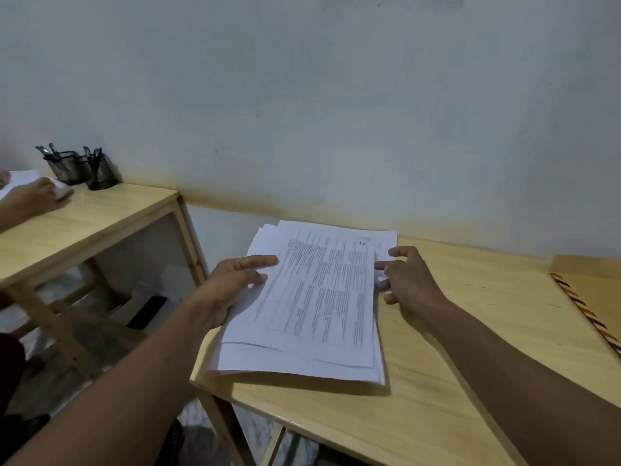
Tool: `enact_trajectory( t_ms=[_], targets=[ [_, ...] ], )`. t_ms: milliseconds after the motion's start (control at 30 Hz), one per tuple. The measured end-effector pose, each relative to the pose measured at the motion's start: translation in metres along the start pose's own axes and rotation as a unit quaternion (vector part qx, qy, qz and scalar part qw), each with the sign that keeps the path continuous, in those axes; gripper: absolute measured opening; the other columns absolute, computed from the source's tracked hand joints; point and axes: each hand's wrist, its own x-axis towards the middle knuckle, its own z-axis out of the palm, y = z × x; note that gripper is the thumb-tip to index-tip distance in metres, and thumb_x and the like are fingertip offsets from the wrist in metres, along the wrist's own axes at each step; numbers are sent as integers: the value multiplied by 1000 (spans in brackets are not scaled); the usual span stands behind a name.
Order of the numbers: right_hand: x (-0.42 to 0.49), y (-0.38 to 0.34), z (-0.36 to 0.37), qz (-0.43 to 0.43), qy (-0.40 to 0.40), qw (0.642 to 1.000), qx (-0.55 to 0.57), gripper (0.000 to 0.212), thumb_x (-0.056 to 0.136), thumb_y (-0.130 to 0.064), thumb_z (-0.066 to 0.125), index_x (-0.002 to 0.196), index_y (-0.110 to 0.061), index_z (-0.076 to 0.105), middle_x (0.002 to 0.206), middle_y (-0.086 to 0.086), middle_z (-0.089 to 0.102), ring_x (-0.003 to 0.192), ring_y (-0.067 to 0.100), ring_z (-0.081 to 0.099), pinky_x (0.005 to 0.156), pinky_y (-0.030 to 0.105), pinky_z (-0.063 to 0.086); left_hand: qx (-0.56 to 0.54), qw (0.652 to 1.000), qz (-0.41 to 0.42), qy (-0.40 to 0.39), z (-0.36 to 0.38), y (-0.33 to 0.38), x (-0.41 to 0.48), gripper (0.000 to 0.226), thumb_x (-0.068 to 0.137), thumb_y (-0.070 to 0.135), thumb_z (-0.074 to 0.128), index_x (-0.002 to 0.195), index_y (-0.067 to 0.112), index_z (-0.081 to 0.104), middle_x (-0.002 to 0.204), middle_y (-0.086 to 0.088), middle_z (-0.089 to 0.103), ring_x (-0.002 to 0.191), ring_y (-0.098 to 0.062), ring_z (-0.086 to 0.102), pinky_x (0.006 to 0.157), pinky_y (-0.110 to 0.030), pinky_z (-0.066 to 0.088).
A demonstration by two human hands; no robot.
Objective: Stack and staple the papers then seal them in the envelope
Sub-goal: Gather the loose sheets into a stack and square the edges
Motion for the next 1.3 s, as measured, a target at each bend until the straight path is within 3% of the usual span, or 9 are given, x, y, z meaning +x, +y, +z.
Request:
enact_trajectory(
  t_ms=[133, 300, 533, 667, 767, 933, 1033, 1167, 1300],
  targets=[
    [-3, 11, 2, -95, -45, 972, -211, 36, 97, -9, 40, 130, -23, 47, 122, 4, 65, 88, 15, 63, 59, 26, 44, -3, 1000, -13, 16, -14, -4, 1, 35, 94, -5, 57, 109, 18, 79, 114, -13, 76, 96, -32, 75, 87, -39, 60],
    [0, 15, -4, -141, -35, 914, -380, 42, 93, -26, 51, 134, -21, 48, 117, 1, 68, 108, 25, 60, 87, 41, 52, -11, 1000, -12, 3, -5, -2, 1, 34, 94, -3, 57, 111, 18, 79, 110, -12, 77, 92, -32, 76, 80, -37, 62],
    [3, 23, -41, -151, 29, 860, -486, 48, 95, -40, 53, 138, -21, 46, 122, 1, 64, 115, 29, 55, 91, 40, 45, 6, 1000, 1, -24, 24, 6, 6, 36, 93, -2, 57, 109, 21, 79, 110, -11, 77, 93, -30, 75, 86, -40, 60],
    [5, 33, -63, -123, 68, 845, -515, 55, 93, -47, 55, 140, -23, 42, 136, 2, 57, 128, 31, 49, 113, 53, 26, 30, 999, 7, -28, 40, 3, 12, 35, 91, -1, 60, 105, 23, 81, 117, -10, 75, 109, -32, 71, 102, -47, 53],
    [0, 34, -71, -68, 118, 842, -522, 60, 90, -55, 55, 139, -23, 42, 135, 2, 57, 132, 33, 45, 112, 57, 24, 43, 999, 12, -26, 52, 2, 15, 33, 92, 1, 61, 102, 24, 82, 119, -8, 73, 108, -29, 70, 100, -43, 55],
    [-2, 36, -63, -71, 137, 884, -442, 45, 94, -37, 58, 135, -27, 44, 128, -2, 65, 123, 30, 53, 101, 48, 30, 89, 995, 49, -25, 63, 2, 16, 34, 93, 0, 57, 107, 22, 79, 116, -5, 73, 87, -13, 70, 69, -23, 54],
    [-2, 36, -55, -108, 154, 921, -341, 38, 93, -16, 55, 126, -32, 45, 115, 0, 69, 106, 29, 61, 92, 42, 39, 107, 992, 70, -22, 62, 2, 17, 35, 92, 0, 58, 104, 25, 80, 117, -5, 74, 92, -17, 70, 74, -26, 54],
    [-3, 18, -48, -134, 141, 972, -132, 34, 98, -7, 49, 124, -29, 47, 120, -3, 64, 96, 23, 63, 76, 37, 50, 103, 991, 83, -20, 62, 4, 17, 34, 93, 3, 60, 103, 28, 81, 119, 1, 74, 103, -22, 71, 80, -29, 57],
    [1, -1, -46, -66, 126, 987, 68, 38, 97, -12, 56, 126, -32, 42, 125, -1, 60, 97, 22, 66, 84, 45, 56, 100, 990, 100, -15, 65, 6, 17, 33, 93, 2, 61, 102, 27, 80, 116, 5, 74, 102, -14, 71, 80, -24, 55]
  ],
)
